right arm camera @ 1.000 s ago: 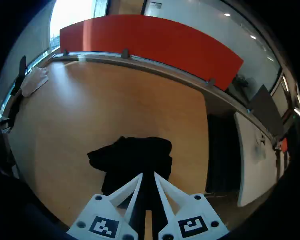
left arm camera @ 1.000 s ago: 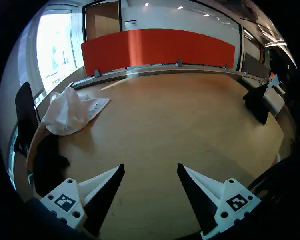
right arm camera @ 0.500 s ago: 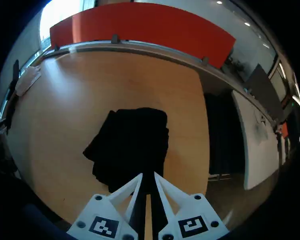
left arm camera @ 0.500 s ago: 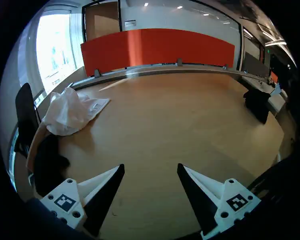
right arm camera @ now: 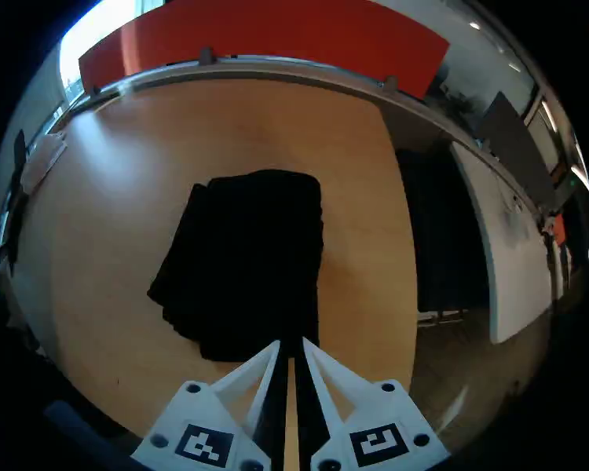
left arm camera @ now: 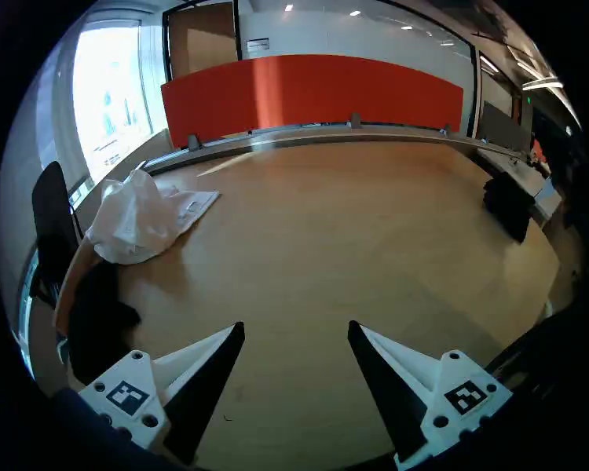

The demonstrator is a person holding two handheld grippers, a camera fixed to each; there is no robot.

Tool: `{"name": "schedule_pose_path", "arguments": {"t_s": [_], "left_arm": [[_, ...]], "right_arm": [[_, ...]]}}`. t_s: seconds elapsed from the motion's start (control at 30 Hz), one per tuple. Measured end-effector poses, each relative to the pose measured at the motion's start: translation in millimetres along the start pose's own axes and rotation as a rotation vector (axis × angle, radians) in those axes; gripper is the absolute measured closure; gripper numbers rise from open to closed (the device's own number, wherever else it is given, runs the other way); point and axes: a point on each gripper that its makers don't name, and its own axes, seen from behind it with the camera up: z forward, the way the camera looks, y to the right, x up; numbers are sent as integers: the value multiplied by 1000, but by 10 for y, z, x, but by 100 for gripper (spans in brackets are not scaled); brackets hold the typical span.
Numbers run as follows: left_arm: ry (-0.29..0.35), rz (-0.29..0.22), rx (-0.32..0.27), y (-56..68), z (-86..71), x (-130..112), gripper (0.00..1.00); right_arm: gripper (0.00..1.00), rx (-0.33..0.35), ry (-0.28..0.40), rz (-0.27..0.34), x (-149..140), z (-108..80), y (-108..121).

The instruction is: Fold towel

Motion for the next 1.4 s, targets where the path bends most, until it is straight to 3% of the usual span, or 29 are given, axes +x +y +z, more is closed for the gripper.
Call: {"name": "schedule_pose_path", "arguments": {"t_s": [0.6,1.4], "left_arm": [[-2,1,6,-26,2,8,2],[-4,3,5,-44,-31,-43,2]], "right_arm": [[95,-20,-44,15,-152,67,74],[93,-56,-40,9,-142,83,83]]}}
